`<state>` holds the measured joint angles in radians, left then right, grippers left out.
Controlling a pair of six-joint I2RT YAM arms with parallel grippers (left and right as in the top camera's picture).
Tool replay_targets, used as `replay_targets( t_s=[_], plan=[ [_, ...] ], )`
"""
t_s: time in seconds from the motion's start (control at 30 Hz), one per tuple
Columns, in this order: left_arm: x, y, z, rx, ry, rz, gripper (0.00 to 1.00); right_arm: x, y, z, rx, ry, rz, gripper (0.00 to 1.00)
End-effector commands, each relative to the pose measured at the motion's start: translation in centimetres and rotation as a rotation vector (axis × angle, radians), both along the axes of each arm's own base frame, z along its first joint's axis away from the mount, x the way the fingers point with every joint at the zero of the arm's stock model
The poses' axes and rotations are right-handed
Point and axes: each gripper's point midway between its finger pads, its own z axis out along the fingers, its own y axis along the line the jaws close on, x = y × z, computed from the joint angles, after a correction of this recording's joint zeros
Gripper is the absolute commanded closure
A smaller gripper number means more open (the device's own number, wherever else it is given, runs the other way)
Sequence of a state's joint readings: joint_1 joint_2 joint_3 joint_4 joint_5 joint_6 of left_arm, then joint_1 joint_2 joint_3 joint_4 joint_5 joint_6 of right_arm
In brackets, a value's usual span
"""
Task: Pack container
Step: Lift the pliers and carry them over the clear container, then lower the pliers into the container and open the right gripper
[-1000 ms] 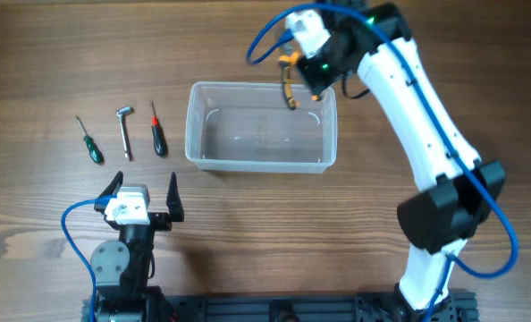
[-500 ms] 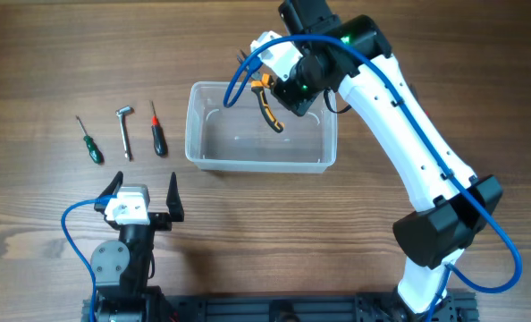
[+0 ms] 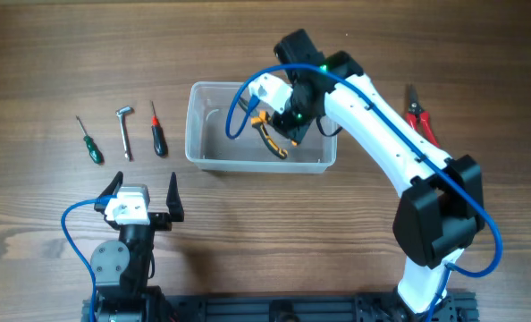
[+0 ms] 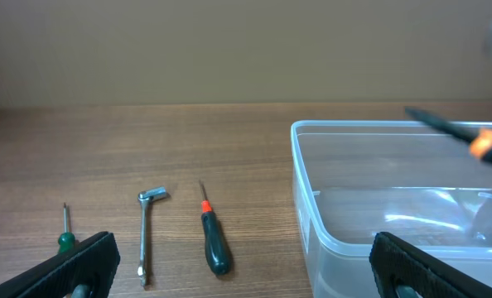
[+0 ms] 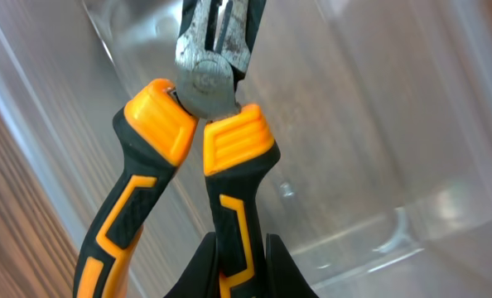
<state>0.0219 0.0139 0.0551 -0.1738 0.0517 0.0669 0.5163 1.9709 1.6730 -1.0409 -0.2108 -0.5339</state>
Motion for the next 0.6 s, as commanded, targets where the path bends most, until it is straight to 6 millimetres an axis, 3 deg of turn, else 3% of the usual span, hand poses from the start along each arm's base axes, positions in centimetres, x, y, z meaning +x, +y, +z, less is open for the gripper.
replay_targets(
  t_s=[0.0, 0.13, 0.23, 0.43, 0.57],
  plan=[
    [0.0, -0.1, 0.0, 0.01, -0.006, -0.008, 0.0, -1.2, 0.1, -1.3, 0.011, 0.015, 0.084, 0.96],
    [0.0, -0.1, 0.0, 0.01, -0.006, -0.008, 0.0, -1.3, 0.0, -3.0, 0.006, -0.019, 0.175, 0.88],
    [0.0, -0.1, 0.0, 0.01, -0.006, -0.008, 0.0, -0.6, 0.4, -3.7, 0.02, -0.073, 0.22, 0.96],
    [0.0, -0.1, 0.0, 0.01, -0.006, -0.008, 0.0, 1.1, 1.4, -3.2, 0.052, -0.16, 0.237, 0.96],
    [0.0, -0.1, 0.0, 0.01, -0.006, -0.008, 0.0, 1.8, 1.8, -3.0, 0.048, -0.235, 0.35, 0.96]
  ],
)
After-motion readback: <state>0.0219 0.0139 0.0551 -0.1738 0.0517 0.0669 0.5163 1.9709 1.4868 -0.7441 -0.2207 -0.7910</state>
